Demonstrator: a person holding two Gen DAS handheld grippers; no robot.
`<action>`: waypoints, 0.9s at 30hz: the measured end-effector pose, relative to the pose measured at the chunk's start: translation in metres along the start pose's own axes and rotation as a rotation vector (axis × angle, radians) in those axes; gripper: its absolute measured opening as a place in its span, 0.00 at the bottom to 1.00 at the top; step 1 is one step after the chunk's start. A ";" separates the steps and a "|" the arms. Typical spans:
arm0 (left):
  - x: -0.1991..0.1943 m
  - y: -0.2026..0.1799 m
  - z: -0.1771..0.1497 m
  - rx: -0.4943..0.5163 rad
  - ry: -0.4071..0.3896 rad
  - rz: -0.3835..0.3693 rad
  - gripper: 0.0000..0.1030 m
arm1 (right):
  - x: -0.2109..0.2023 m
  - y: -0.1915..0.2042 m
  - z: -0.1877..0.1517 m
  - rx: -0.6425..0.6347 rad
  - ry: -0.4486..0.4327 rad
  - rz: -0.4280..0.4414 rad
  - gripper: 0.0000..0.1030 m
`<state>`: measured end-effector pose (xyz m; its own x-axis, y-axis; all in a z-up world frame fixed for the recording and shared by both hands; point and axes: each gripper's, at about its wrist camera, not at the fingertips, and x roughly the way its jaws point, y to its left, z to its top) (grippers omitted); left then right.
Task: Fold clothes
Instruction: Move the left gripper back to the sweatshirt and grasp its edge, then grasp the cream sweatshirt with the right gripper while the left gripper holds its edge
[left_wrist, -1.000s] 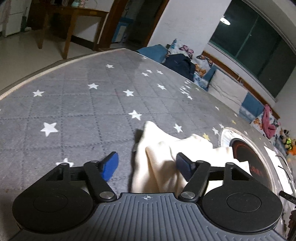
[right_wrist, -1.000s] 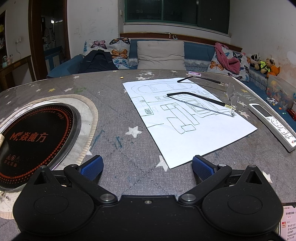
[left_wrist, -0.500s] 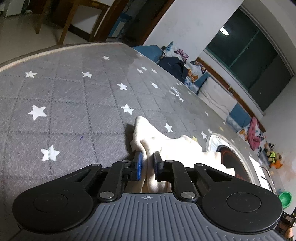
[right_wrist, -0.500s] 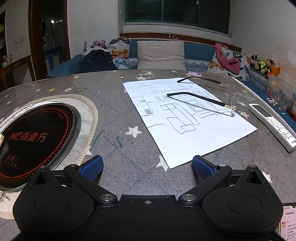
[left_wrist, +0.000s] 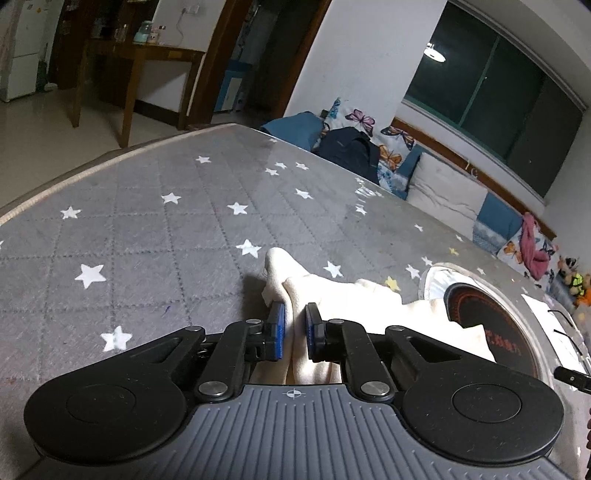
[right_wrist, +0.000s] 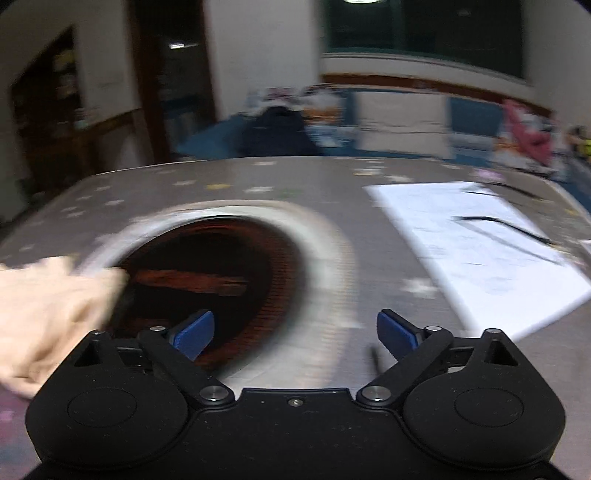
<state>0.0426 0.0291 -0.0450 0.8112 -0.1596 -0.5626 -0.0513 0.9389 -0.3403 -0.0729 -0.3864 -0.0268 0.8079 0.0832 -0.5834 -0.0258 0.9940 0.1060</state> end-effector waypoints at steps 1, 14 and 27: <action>0.000 0.001 0.000 -0.001 0.003 0.000 0.12 | 0.000 0.006 0.001 -0.004 0.002 0.019 0.89; 0.007 0.009 -0.001 -0.018 0.040 -0.010 0.13 | 0.039 0.088 0.022 0.020 0.086 0.267 0.64; 0.014 0.017 -0.001 -0.044 0.076 -0.017 0.24 | 0.056 0.106 0.019 0.033 0.121 0.289 0.46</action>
<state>0.0524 0.0429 -0.0591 0.7659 -0.1992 -0.6113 -0.0651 0.9218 -0.3821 -0.0193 -0.2773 -0.0325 0.6942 0.3715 -0.6165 -0.2236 0.9254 0.3059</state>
